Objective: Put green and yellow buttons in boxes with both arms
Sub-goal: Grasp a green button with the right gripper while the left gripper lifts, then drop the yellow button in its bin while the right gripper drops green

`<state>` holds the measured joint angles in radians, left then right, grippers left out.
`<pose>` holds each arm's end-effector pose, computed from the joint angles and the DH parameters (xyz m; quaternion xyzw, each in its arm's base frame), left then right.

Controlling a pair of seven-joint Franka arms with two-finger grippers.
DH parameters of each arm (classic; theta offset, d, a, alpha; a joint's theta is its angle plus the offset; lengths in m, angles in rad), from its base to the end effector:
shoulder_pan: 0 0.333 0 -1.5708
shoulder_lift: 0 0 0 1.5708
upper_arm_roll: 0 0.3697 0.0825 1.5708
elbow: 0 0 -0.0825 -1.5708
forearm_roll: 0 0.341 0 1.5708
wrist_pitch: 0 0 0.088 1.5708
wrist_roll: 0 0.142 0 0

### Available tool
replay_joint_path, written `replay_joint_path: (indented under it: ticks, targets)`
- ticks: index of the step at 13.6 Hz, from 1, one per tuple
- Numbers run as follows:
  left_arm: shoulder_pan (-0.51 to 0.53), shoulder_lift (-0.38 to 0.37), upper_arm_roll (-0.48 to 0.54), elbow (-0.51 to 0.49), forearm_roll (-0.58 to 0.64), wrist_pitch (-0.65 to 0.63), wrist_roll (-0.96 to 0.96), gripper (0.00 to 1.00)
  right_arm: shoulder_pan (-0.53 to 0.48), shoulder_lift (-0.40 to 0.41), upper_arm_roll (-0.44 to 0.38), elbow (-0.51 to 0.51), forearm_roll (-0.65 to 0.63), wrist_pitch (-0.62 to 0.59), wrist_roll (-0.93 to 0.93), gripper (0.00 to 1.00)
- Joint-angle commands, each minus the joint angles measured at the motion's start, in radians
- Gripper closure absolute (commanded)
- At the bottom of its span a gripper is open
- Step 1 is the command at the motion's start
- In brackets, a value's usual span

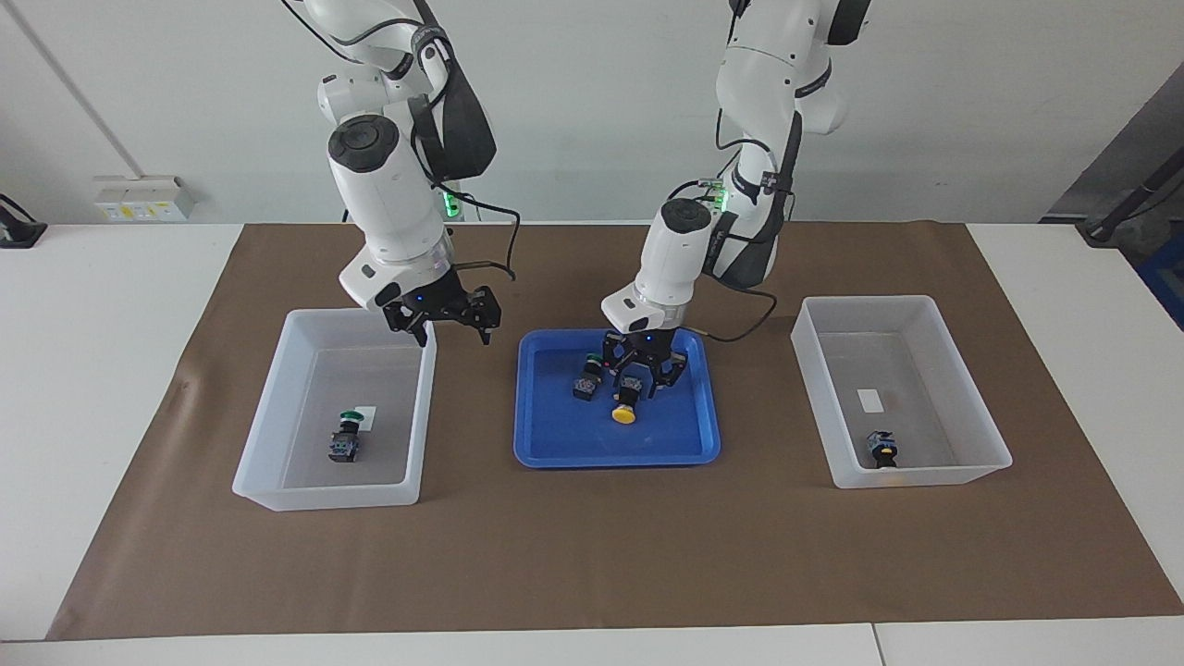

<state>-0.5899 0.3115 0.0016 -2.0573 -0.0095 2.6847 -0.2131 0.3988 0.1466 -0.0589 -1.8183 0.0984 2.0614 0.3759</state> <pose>0.5131 -0.3422 0.3654 0.9709 -0.1804 0.1439 0.0637 0.5468 0.2040 0.4995 -0.9973 0.0385 -0.0312 0.0546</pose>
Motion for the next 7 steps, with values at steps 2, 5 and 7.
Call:
replay_joint_path:
  ticks: [2,5,7]
  targets:
    - [0.076,-0.173,0.004,-0.009,0.003,-0.213,-0.008,1.00,0.072,0.043,0.007,-0.041,0.012,0.113,0.176,0.00]
    - [0.231,-0.265,0.004,-0.007,0.003,-0.310,0.003,1.00,0.144,0.137,0.007,-0.041,0.012,0.242,0.277,0.00]
    - [0.344,-0.299,0.004,-0.007,0.003,-0.344,0.003,1.00,0.170,0.184,0.007,-0.038,0.012,0.313,0.310,0.00]
